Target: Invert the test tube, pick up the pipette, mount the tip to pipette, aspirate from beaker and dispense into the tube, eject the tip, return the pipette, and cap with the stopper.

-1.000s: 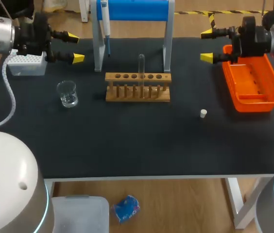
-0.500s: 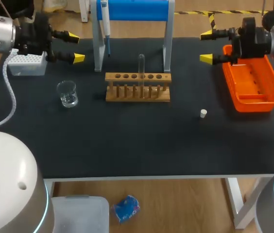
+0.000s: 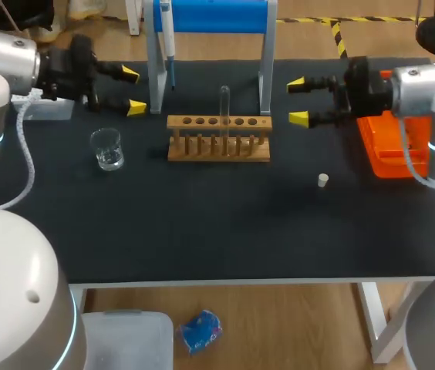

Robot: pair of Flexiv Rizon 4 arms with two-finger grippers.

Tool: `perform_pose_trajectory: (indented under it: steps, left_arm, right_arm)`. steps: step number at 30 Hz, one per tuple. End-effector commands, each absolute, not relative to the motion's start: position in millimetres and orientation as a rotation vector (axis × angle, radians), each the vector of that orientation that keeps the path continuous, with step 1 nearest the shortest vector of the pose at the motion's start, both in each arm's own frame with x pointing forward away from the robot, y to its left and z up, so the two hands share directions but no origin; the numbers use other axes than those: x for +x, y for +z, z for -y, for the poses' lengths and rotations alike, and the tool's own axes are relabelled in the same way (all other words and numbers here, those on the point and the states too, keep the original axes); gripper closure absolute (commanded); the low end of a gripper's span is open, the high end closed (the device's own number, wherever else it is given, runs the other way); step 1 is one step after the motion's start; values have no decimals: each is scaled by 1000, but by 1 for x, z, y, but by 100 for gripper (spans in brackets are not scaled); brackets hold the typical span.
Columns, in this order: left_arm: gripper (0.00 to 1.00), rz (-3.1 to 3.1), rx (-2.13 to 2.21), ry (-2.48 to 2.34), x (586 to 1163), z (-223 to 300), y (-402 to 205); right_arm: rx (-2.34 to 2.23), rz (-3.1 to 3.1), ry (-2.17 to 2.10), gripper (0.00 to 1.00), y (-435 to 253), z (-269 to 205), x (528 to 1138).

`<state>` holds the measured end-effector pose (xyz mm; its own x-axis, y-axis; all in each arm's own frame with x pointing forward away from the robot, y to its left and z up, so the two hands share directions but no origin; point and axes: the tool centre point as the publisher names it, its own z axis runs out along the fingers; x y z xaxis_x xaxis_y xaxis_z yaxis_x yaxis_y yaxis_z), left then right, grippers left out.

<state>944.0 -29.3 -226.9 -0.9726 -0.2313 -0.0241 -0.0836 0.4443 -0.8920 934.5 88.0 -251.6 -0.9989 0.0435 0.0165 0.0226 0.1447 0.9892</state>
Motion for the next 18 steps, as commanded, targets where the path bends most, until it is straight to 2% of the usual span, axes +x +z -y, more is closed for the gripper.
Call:
perform_pose_trajectory:
  steps: [1, 18]
  left_arm:
    - [0, -2564, -269, -1547, 948, 43, -231]
    - [0, -2636, -230, -1500, 956, 77, -251]
  right_arm:
    - [24, -2387, 2049, 0, -258, -105, 948]
    - [24, -2387, 2049, 0, -258, -105, 948]
